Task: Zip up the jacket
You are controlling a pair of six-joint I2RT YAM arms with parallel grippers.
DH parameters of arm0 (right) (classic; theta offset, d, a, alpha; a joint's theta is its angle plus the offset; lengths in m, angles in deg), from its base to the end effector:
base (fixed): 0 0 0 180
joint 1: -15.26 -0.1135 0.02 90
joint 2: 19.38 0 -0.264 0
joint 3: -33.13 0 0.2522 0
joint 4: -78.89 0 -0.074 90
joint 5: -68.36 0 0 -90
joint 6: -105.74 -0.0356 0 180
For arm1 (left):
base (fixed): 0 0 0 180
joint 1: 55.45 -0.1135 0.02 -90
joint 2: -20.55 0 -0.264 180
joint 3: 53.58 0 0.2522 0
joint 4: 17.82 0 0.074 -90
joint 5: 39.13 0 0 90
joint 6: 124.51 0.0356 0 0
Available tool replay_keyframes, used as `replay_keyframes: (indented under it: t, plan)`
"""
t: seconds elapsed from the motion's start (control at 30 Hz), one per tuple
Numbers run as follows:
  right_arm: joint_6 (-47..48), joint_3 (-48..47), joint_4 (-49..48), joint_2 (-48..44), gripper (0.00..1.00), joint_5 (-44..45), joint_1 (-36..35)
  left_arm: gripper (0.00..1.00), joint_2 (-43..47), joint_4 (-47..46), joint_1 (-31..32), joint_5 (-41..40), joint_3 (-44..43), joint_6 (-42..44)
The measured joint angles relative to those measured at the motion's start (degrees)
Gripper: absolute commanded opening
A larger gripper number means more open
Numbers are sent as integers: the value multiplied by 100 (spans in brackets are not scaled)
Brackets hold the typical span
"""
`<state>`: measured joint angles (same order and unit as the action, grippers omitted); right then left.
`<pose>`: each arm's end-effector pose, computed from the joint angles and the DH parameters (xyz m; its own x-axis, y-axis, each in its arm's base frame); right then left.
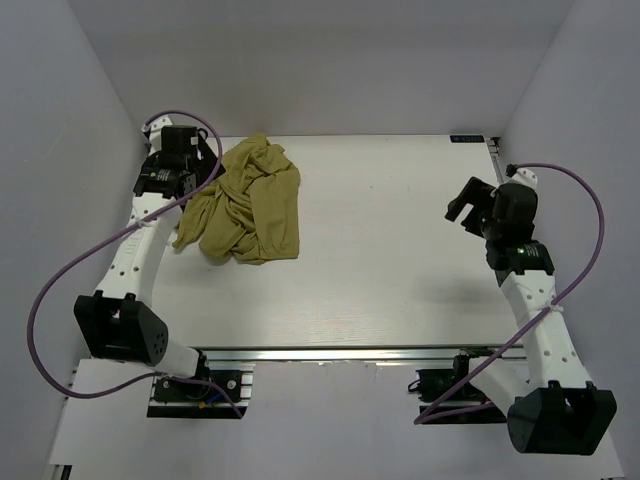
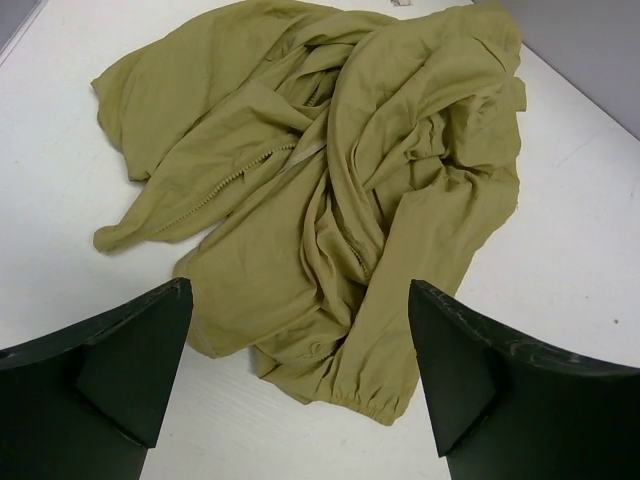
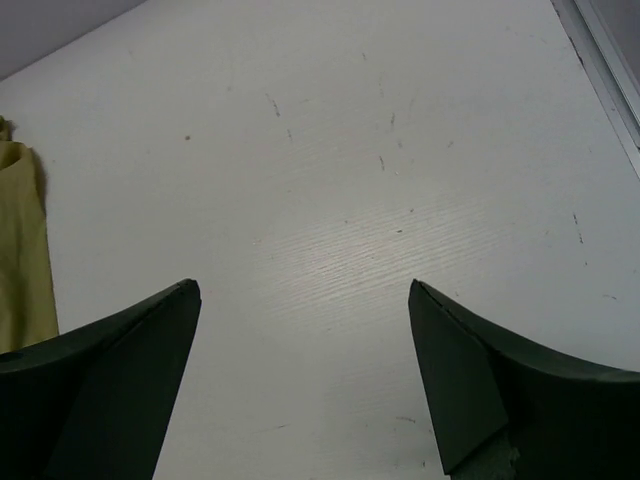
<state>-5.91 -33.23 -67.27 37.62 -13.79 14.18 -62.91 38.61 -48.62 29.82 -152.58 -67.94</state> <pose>0.2246 -0.0006 0.3306 -0.3461 0.3590 -0.8668 0.2510 0.9256 0.2832 0.3133 -0.0246 0.3732 -0.4550 -0.4633 -0.7604 -0.4905 0.8432 -0.2203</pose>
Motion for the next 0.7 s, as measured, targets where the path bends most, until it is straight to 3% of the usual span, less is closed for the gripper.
replay_keyframes:
  t: [0.1,0.27,0.63,0.7]
  plan:
    - [76,153,-330,-271,89,-275,-2,98,-48,-26,-4,-2,-11,94]
    - [61,498,-737,-658,89,-356,-4,98,-857,-162,-44,50,-525,391]
    - [118,562,-866,-658,89,-385,-4,96,-4262,-227,-68,804,-2820,935]
    - [142,562,-868,-629,89,-463,-4,60,-4666,-212,-68,992,-2940,929]
